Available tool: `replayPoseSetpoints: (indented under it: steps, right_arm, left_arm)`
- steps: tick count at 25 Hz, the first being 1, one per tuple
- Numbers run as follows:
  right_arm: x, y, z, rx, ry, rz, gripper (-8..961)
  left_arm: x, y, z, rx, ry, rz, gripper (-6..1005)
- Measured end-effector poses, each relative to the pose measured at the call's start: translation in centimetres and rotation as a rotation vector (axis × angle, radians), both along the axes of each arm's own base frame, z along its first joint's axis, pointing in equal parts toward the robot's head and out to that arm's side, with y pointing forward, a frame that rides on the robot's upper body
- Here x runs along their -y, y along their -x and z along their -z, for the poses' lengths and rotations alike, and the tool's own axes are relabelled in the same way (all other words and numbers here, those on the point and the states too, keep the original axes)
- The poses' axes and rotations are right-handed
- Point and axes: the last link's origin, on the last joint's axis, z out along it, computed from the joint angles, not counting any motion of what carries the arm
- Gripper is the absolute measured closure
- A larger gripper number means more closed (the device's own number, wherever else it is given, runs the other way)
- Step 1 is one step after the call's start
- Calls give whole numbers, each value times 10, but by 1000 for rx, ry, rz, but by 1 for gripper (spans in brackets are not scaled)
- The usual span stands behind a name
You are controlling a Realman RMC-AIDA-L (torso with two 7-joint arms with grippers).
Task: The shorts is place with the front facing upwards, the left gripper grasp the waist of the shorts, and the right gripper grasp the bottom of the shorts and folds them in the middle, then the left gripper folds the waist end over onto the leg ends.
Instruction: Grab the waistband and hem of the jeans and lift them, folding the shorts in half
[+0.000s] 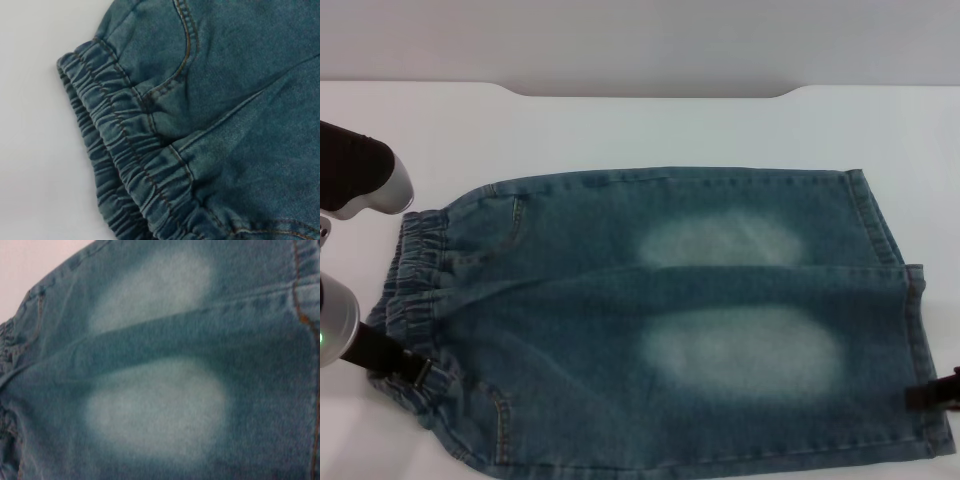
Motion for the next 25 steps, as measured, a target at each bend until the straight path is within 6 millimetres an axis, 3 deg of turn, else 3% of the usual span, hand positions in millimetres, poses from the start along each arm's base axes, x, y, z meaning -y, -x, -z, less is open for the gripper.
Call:
replayPoseSetpoints:
  steps: [3, 8, 16, 25]
  right_arm:
    - [-4, -2, -11, -1, -51, 10, 954]
    - [-6, -8, -21, 1, -98, 38, 934]
    - [-1, -12, -11, 64, -14, 69, 902]
    - [3, -14, -9, 56, -2, 97, 570]
  left_arm:
    - [0, 1, 0, 0, 4, 3, 964]
    - [1, 3, 1, -1, 6, -1, 964]
    - [-2, -4, 0, -6, 17, 5, 964]
    - [-7, -10, 1, -13, 29, 19, 964]
